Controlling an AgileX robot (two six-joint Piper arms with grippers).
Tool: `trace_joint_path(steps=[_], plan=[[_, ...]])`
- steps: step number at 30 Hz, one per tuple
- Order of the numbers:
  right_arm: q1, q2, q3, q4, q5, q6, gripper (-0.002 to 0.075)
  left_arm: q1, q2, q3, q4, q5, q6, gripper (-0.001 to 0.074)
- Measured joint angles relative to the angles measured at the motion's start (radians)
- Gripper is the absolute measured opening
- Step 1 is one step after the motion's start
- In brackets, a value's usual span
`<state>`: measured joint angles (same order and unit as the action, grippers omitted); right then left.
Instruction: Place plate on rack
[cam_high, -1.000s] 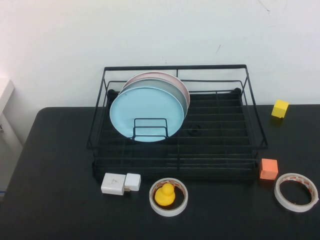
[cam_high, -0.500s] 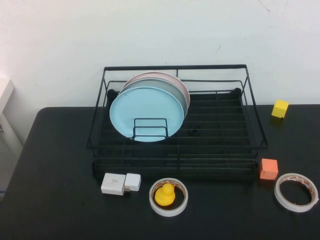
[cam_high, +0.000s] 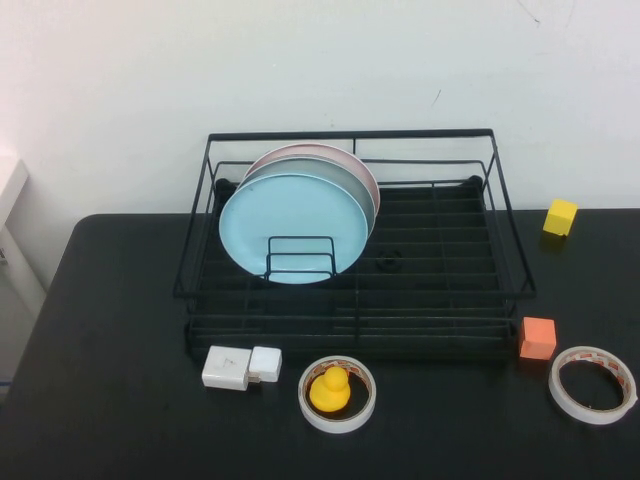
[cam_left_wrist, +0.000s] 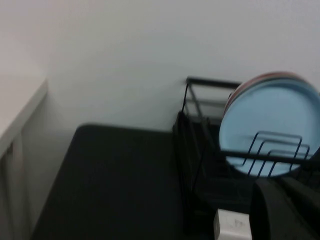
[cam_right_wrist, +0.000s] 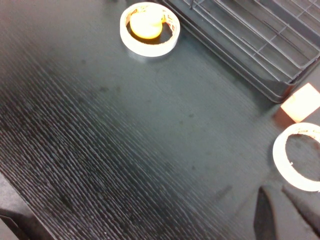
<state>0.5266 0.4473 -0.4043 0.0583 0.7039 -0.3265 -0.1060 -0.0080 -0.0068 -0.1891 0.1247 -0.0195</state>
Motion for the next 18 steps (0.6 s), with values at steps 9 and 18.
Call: trace_joint_path(steps=[9, 18], plan=[[0.0, 0.0, 0.0, 0.0, 0.0, 0.0, 0.0001, 0.0, -0.004, 0.028, 0.257, 0.095, -0.336, -0.0002], [0.0, 0.0, 0.0, 0.0, 0.0, 0.0, 0.0001, 0.0, -0.004, 0.026, 0.241, 0.187, -0.304, -0.0002]])
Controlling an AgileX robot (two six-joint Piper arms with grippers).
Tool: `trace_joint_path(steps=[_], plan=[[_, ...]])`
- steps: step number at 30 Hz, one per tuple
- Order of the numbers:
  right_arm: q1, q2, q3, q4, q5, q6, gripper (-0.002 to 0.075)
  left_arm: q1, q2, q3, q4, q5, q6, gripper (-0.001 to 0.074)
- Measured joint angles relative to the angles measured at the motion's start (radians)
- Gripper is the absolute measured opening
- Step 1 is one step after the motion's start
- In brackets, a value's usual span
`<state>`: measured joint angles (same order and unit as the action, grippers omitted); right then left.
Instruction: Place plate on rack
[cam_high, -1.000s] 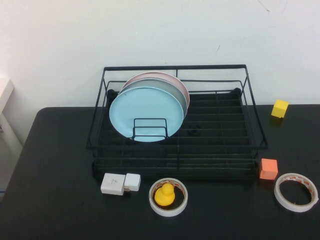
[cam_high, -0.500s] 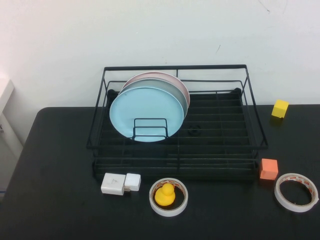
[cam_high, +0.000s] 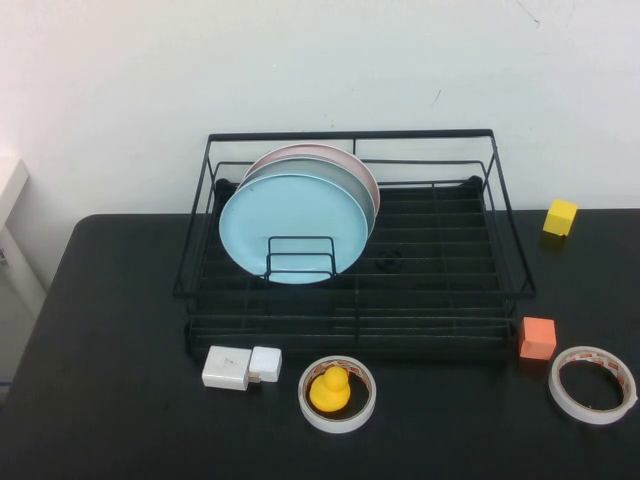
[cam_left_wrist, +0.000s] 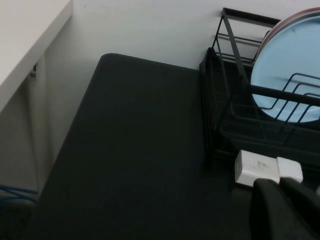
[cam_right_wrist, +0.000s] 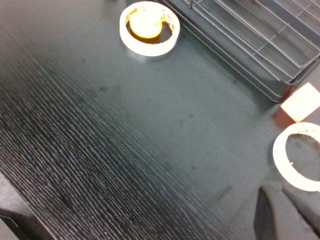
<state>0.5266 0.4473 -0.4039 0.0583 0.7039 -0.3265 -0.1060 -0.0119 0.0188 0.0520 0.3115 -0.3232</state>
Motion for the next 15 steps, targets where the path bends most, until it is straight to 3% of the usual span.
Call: trace_joint_path(steps=[15], plan=[[0.0, 0.0, 0.0, 0.0, 0.0, 0.0, 0.0001, 0.0, 0.0, 0.0, -0.07, 0.003, 0.149, -0.0002]])
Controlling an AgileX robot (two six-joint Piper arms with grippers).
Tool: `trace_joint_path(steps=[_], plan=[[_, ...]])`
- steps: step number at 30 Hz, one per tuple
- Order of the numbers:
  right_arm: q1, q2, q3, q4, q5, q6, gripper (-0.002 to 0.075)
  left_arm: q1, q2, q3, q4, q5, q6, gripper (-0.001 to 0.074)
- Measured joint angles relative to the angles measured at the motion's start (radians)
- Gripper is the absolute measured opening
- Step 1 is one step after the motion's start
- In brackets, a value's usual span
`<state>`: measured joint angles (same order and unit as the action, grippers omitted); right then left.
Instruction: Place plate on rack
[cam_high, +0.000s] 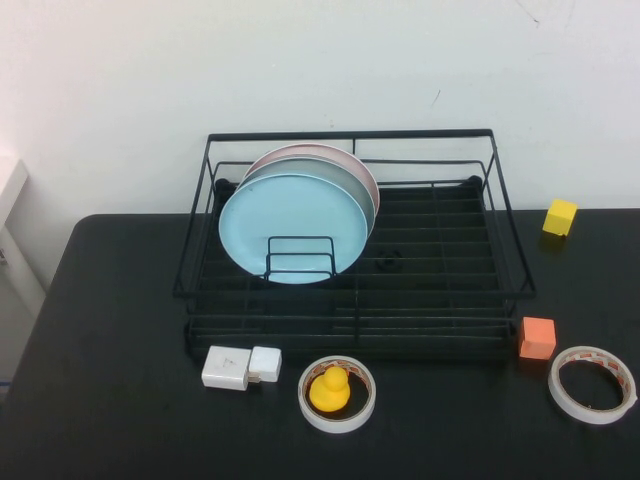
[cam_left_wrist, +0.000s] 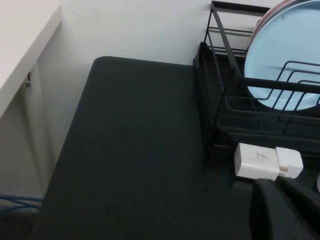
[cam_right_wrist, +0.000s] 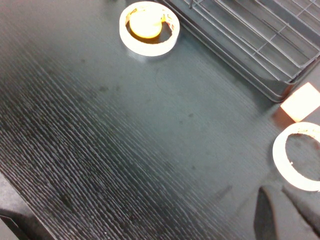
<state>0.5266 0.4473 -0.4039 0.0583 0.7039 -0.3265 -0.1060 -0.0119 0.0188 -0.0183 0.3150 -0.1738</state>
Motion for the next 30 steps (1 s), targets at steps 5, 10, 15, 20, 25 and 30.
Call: trace_joint_path(steps=[5, 10, 15, 20, 25, 30], plan=[[0.0, 0.0, 0.0, 0.0, 0.0, 0.0, 0.0, 0.0, 0.0, 0.0, -0.006, 0.001, 0.005, -0.0002], [0.0, 0.0, 0.0, 0.0, 0.0, 0.0, 0.0, 0.0, 0.0, 0.0, -0.006, 0.001, 0.006, -0.0002], [0.0, 0.0, 0.0, 0.0, 0.0, 0.0, 0.0, 0.0, 0.0, 0.0, -0.006, 0.001, 0.006, -0.0002], [0.0, -0.002, 0.0, 0.0, 0.0, 0.0, 0.0, 0.0, 0.0, 0.0, -0.006, 0.001, 0.006, -0.0002], [-0.055, -0.081, 0.002, 0.004, 0.0, -0.014, 0.0, 0.0, 0.0, 0.0, -0.007, 0.002, 0.006, -0.0002], [-0.248, -0.189, 0.004, 0.004, -0.008, -0.038, 0.0, 0.0, -0.001, 0.0, -0.008, 0.002, 0.011, -0.0002]])
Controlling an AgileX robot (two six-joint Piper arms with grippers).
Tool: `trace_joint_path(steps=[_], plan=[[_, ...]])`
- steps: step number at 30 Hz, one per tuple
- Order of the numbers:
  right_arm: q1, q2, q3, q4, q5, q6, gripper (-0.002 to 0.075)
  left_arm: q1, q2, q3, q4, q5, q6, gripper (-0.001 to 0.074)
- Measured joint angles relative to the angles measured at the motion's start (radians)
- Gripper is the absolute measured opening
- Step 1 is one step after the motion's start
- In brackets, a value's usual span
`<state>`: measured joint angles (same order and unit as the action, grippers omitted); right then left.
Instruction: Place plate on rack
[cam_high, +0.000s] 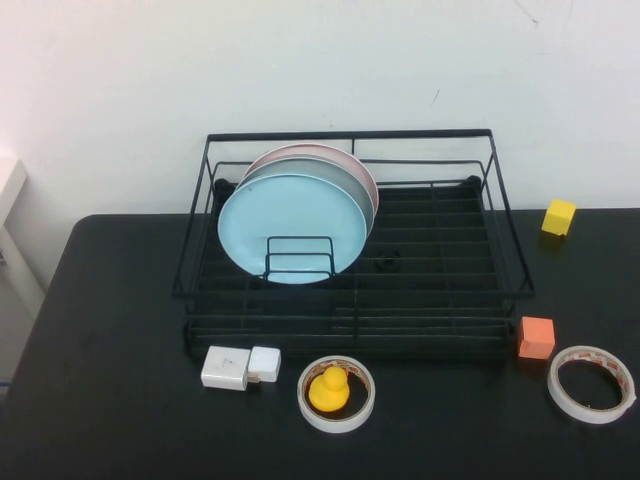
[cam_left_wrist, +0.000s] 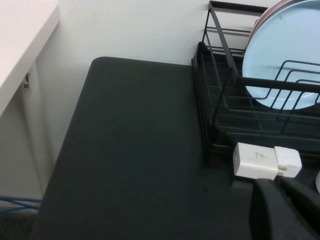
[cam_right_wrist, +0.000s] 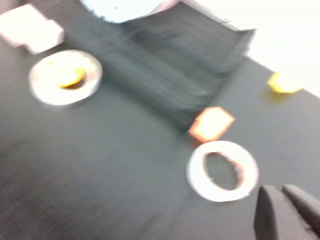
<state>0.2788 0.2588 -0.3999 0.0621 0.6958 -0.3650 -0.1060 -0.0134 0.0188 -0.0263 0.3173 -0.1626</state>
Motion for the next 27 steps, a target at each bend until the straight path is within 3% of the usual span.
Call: trace_joint_path(steps=[6, 12, 17, 27], plan=[[-0.226, -0.129, 0.131, 0.0, -0.215, -0.006, 0.0, 0.0, 0.0, 0.0, -0.002, 0.0, 0.002, -0.0002], [-0.268, -0.209, 0.329, 0.0, -0.475, -0.008, 0.0, 0.0, 0.0, -0.002, -0.002, 0.0, 0.002, -0.0002], [-0.268, -0.259, 0.425, 0.0, -0.478, -0.012, 0.0, 0.0, 0.0, -0.002, -0.002, 0.0, 0.002, -0.0002], [-0.319, -0.27, 0.419, 0.0, -0.351, -0.022, 0.0, 0.0, 0.0, -0.002, -0.002, 0.0, 0.002, -0.0002]])
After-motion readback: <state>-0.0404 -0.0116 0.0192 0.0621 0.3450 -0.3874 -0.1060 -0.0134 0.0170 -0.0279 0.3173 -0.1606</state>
